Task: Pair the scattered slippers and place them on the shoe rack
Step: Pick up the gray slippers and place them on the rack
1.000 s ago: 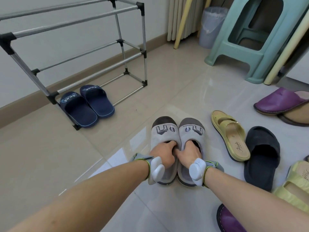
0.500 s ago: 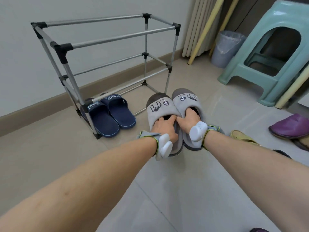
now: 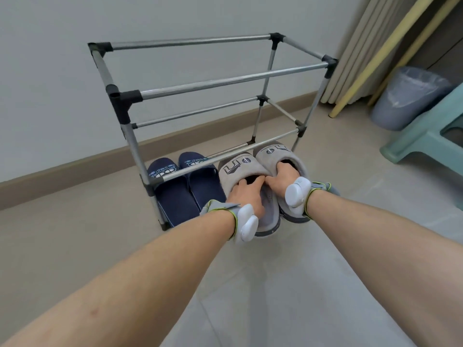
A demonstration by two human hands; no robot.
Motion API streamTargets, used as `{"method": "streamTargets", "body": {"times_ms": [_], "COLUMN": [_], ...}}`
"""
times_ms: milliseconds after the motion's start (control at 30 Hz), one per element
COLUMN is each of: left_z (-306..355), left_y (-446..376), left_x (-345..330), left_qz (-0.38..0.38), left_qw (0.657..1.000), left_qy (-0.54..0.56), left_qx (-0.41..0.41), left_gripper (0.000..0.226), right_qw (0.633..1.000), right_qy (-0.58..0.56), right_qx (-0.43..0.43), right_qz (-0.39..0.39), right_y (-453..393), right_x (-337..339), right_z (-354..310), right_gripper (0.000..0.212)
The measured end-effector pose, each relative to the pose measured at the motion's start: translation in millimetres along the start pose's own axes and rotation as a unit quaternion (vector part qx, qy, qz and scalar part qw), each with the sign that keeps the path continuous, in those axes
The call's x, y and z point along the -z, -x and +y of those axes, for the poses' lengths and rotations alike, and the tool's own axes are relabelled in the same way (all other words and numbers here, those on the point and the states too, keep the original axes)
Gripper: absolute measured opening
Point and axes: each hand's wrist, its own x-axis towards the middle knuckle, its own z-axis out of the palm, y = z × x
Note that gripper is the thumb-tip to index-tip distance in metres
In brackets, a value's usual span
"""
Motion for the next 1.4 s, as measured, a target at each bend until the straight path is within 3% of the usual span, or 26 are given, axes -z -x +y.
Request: {"method": "streamTargets", "body": {"times_ms": [167, 367, 833, 1067, 1267, 1400], "left_z": [-7, -8, -14, -27, -35, -46], "left_y": [-39, -86, -140, -156, -146, -140], "left_x": [-6, -25, -43, -39, -45, -37], "left_qz": [-0.011, 0.028, 0.072, 0.08, 0.101, 0.093], "left_qw": [0.999, 0.997, 0.983, 0.984, 0.973, 0.966], "left_qy": [-0.014, -0.027, -0.089, -0.133, -0.203, -0.243], "left_qx": [0.029, 0.068, 0.141, 0.089, 0.042, 0.006], "left_gripper": [0.077, 0.076, 0.074, 0.053, 0.059, 0.08], "right_qw": [1.0, 0.999, 0.995, 0.993, 0.991, 0.989], "right_qy": [-0.015, -0.04, -0.084, -0.1, -0.13, -0.146], "right_qx": [0.001, 0.023, 0.039, 0.031, 0.022, 0.027], "right_qz": [-0.011, 0.005, -0.02, -0.052, 0.0, 0.007], "right_y": [-47, -94, -138, -136, -132, -129], "right_x": [-14, -31, -47, -60, -59, -63], "right_z": [11, 26, 17, 28, 31, 35], "right_gripper": [0.035, 0.032, 0.02, 0.054, 0.033, 0.026]}}
